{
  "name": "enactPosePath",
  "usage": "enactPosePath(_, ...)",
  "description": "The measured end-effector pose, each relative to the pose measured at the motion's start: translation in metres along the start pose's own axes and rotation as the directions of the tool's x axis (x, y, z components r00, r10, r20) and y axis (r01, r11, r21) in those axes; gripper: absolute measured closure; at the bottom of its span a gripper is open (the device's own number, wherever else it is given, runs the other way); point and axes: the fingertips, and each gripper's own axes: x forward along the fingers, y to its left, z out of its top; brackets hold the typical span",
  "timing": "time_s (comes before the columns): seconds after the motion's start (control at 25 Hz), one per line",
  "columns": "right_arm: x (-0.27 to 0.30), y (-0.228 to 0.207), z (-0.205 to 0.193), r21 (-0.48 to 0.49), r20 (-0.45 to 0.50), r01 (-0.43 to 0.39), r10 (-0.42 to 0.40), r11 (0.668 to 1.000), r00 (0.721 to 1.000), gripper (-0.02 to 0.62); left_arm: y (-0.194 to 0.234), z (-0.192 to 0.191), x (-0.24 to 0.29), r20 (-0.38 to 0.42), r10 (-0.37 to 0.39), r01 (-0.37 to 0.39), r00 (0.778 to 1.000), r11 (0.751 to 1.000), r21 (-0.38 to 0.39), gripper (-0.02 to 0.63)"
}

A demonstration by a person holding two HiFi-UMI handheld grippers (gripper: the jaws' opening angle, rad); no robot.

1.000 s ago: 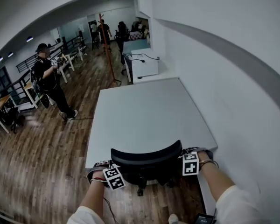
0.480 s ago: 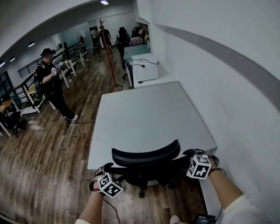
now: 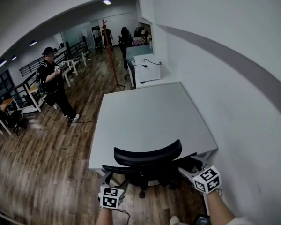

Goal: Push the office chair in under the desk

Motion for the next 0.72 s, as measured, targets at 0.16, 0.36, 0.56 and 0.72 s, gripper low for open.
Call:
enactPosePath(0.16,-0.008,0.027,-0.009,0.053,0.008,-0.044,0.044,0.998,0.999,0.307,-0.03,0.003,-0.017,0.065,-0.043,0.05,0.997,0.993,-0.104,0.27)
enactPosePath(0.36,-0.022,0.073,-0.028,0.074,-0.011,-0.16,0.161,0.984,0.987,0.311,-0.071,-0.006,-0.04,0.105,-0.11,0.116,0.988,0.992,-0.052,0.369)
enactPosePath(0.56,-0.035,0.103,-0.047,0.082,-0.044,-0.219,0.223,0.972,0.974,0.319,-0.11,-0.01,-0.054,0.127,-0.206,0.2,0.97,0.978,0.053,0.449)
enactPosePath(0.72,-0.041,0.121,-0.051,0.092,-0.046,-0.26,0.265,0.961,0.963,0.375,-0.131,-0.004,-0.06,0.132,-0.256,0.248,0.958,0.966,0.077,0.451)
